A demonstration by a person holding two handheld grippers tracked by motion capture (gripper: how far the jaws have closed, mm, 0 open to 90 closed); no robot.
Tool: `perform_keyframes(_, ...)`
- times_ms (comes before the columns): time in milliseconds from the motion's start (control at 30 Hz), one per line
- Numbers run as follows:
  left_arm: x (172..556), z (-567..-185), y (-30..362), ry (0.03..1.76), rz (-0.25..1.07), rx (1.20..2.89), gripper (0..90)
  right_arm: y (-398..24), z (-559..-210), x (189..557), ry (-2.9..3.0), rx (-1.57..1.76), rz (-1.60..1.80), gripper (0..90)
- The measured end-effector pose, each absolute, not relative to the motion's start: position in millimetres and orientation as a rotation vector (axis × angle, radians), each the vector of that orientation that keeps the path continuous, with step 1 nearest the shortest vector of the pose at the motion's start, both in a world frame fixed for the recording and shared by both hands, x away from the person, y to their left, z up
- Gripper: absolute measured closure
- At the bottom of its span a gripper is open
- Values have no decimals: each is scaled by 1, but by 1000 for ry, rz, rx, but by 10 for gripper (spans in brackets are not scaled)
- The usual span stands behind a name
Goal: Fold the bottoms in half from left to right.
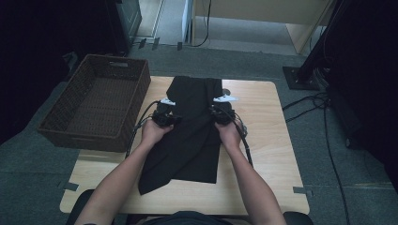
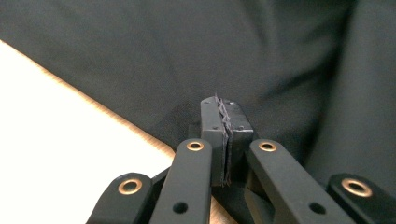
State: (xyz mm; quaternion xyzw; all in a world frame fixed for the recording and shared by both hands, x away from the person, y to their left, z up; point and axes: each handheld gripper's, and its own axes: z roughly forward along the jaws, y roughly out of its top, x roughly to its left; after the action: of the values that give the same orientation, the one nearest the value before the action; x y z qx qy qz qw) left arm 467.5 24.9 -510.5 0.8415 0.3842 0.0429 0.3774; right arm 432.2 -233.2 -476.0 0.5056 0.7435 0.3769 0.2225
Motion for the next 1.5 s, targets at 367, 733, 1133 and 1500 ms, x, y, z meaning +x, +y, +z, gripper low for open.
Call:
perform_keyframes(367,465,-512,23,965,114,2139,841,-275,-507,409,2059,1492,976,770)
perform_keyframes(733,456,-510,13,901,68,2153,726,-240,-501,369,2196,1318,1136,694)
perform_keyframes(1133,453,-512,6,837,22,2166,747,-233,-513,367,2213,1304,1118,770)
perform_keyframes(1500,452,-511,5,859,31,2166,759,-238,-520,322,2243,1282,1106,811)
